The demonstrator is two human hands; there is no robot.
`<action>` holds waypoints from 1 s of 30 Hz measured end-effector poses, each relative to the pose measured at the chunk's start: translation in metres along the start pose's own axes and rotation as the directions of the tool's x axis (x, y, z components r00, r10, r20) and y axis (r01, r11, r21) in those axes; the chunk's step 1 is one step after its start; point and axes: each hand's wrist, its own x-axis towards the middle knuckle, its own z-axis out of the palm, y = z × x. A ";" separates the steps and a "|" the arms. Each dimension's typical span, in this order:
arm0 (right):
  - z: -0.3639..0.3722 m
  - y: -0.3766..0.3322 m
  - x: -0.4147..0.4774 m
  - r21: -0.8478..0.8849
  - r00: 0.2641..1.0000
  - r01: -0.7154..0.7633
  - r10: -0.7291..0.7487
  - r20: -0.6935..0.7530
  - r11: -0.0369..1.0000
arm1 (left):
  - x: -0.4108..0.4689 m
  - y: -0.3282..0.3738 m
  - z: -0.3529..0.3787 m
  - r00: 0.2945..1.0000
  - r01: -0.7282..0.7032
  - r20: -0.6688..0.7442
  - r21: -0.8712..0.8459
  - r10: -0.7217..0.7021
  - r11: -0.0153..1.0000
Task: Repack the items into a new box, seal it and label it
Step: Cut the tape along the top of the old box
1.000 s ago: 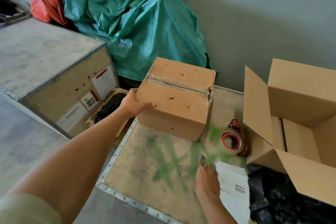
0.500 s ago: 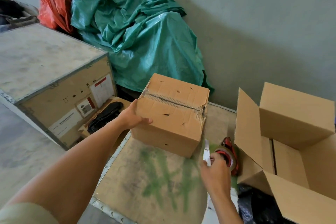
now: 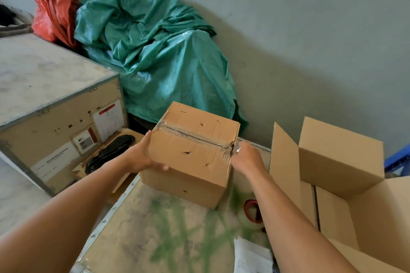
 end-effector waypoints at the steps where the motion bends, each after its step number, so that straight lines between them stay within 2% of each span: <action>1: 0.000 -0.001 0.005 -0.033 1.000 0.001 -0.001 -0.001 0.999 | 0.000 -0.001 0.001 1.000 -0.001 -0.009 0.008 0.001 1.000; 9: 0.007 0.005 0.035 -0.213 0.997 0.062 -0.051 0.057 0.975 | 0.000 0.000 -0.001 1.000 -0.007 0.010 0.020 0.007 1.000; 18: 0.002 0.000 0.044 -0.227 0.979 0.142 -0.103 0.175 0.963 | 0.005 0.008 -0.001 1.000 0.009 0.011 0.173 -0.011 0.985; 30: 0.003 -0.003 0.042 -0.172 0.961 0.161 -0.115 0.252 0.972 | 0.008 0.010 -0.001 0.999 0.030 0.025 0.170 -0.034 0.985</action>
